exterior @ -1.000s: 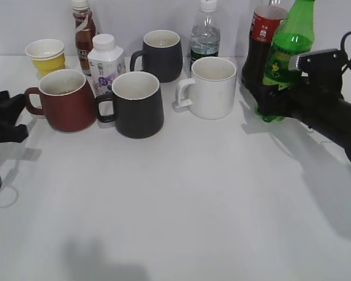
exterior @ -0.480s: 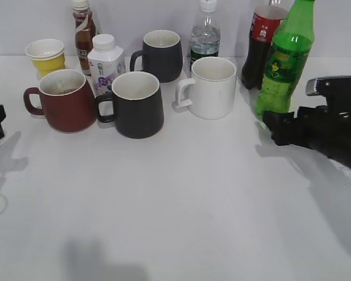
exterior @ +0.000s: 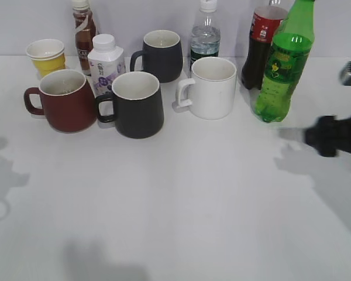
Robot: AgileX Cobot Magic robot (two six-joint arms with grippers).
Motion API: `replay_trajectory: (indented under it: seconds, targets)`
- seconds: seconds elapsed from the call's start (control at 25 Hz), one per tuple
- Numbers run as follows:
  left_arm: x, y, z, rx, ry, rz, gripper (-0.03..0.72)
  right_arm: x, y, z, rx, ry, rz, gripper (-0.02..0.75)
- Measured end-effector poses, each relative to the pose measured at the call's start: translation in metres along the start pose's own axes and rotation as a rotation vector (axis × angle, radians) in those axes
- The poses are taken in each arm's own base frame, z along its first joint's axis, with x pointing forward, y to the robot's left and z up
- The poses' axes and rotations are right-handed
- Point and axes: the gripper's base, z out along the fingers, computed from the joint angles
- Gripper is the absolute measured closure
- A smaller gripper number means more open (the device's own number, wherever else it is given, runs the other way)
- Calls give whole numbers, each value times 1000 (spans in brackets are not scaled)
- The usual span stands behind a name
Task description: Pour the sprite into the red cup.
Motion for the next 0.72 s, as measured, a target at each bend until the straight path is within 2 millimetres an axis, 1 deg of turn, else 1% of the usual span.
replay_trajectory:
  seconds: [0.12, 0.24, 0.28, 0.36, 0.4, 0.44, 0.48, 0.52, 0.6, 0.72]
  targets:
    - [7, -7, -23, -2, 163, -36, 447, -4, 0, -32, 78, 88, 26, 149]
    - [20, -9, -47, -5, 299, -35, 447, -7, 6, -69, 116, 192, -18, 149]
    - [26, -9, -55, -8, 338, -26, 447, -5, 8, -82, 112, 239, -50, 150]
    - [37, -6, -71, -16, 403, -5, 447, 3, 13, -106, 65, 317, -57, 149]
    - [41, -5, -80, -13, 407, 1, 447, 8, 15, -117, 38, 367, -55, 149]
    - [46, -2, -90, -5, 398, 13, 447, 13, 16, -129, 19, 398, -57, 149]
    - [50, 1, -104, 15, 351, 32, 447, 18, 17, -141, -10, 417, -53, 149]
    - [54, 2, -112, 33, 321, 52, 447, 21, 18, -151, -32, 419, -54, 149]
    - [62, 7, -132, 71, 219, 106, 447, 28, 18, -179, -63, 353, -62, 149]
    - [81, 15, -157, 114, 55, 167, 447, 42, 14, -209, -77, 232, -79, 150]
